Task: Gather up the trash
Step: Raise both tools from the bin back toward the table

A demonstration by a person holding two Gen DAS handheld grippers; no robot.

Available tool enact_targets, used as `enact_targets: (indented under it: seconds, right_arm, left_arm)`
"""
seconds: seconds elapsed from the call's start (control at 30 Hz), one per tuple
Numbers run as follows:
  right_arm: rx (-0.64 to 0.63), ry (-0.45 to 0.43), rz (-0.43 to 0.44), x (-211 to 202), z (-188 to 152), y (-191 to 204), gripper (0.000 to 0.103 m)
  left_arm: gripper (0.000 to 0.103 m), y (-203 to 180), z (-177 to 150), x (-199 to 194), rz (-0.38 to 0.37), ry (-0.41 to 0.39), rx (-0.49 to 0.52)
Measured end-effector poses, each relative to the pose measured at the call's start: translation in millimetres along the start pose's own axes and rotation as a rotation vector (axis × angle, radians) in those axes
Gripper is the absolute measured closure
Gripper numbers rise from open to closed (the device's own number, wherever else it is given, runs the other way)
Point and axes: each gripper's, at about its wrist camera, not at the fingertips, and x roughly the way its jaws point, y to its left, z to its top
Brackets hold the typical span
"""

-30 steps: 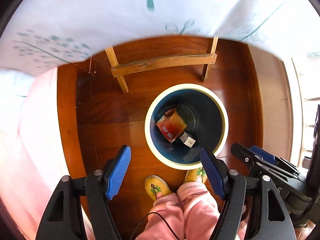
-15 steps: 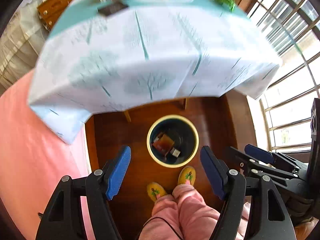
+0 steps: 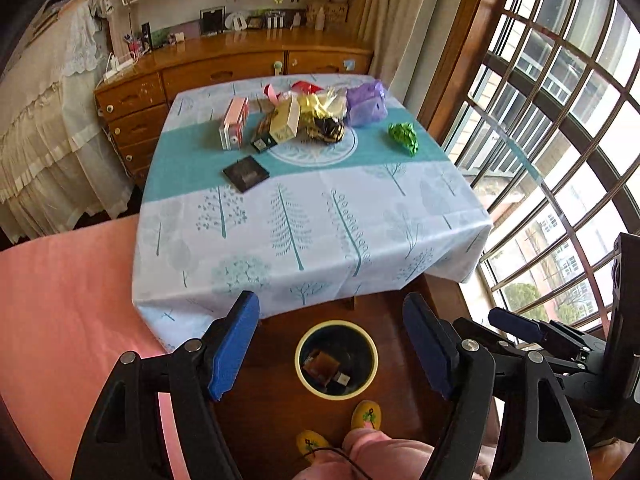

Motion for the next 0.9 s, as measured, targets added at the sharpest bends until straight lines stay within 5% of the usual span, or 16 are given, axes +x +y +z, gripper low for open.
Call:
enact_targets:
  seconds: [0.23, 0.43, 0.67, 0.9]
  right_arm:
    - [-0.015, -0.115, -0.006, -40.1, 36.0, 5.4, 0.050]
    - [-0.021, -0.125, -0.009, -28.5, 72.1, -3.4, 0.050]
    - [-0.027, -0.111, -0.006, 26.8, 153.0, -37.2, 0.050]
    - [-0.039, -0.033, -0.023, 107.5, 267.1, -90.7, 0.050]
  left_arm:
    - [0.026, -8.5, 37.9, -34.2, 0.026, -0.108, 0.054]
    - [0.026, -11.5, 71.7, -19.9, 0.084, -0.130, 0.062]
    - [0.026, -5.3, 136.8, 62.4, 0.078, -0.036, -0.026]
    - [0.026, -14.4, 216.6, 187.7, 0.088, 0.089, -0.138]
